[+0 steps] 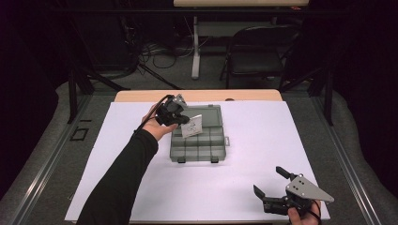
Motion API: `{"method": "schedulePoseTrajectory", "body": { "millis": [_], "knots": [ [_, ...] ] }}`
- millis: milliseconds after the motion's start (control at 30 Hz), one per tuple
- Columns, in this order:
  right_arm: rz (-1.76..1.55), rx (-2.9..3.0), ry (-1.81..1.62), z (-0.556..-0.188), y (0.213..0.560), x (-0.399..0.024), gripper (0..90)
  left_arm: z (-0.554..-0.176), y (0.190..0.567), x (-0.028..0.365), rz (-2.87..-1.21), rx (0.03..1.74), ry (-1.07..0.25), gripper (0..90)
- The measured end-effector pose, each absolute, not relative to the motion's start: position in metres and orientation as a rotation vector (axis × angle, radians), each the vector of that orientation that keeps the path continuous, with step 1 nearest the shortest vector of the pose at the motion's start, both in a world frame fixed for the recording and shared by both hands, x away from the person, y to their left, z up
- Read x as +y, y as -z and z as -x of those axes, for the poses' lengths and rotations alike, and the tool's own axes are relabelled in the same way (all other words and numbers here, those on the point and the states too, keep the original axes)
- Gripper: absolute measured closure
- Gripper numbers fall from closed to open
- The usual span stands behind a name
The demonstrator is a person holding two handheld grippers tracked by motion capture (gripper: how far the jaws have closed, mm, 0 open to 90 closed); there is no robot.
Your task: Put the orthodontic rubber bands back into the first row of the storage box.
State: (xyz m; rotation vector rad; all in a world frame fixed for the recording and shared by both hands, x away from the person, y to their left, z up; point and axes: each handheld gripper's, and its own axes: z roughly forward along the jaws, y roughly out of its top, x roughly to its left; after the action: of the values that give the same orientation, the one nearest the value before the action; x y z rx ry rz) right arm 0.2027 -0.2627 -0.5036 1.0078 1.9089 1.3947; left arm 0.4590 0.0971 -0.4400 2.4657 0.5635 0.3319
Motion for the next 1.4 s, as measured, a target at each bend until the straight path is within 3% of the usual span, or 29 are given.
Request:
{"method": "schedulePoseTrajectory", "body": {
  "millis": [533,1133,1400],
  "knots": [
    [-1.006,1.905,-1.397,-0.203,0.504,-0.262,3.5,-0.457,0.466,0.099,-2.488,0.594,-0.282,89.1],
    [-1.004,1.912,-1.393,-0.203,0.503,-0.262,3.5,-0.458,0.471,0.101,-2.477,0.609,-0.271,87.1],
    [-1.004,1.913,-1.392,-0.203,0.504,-0.262,3.5,-0.459,0.471,0.103,-2.474,0.627,-0.272,74.7]
  ]
}}
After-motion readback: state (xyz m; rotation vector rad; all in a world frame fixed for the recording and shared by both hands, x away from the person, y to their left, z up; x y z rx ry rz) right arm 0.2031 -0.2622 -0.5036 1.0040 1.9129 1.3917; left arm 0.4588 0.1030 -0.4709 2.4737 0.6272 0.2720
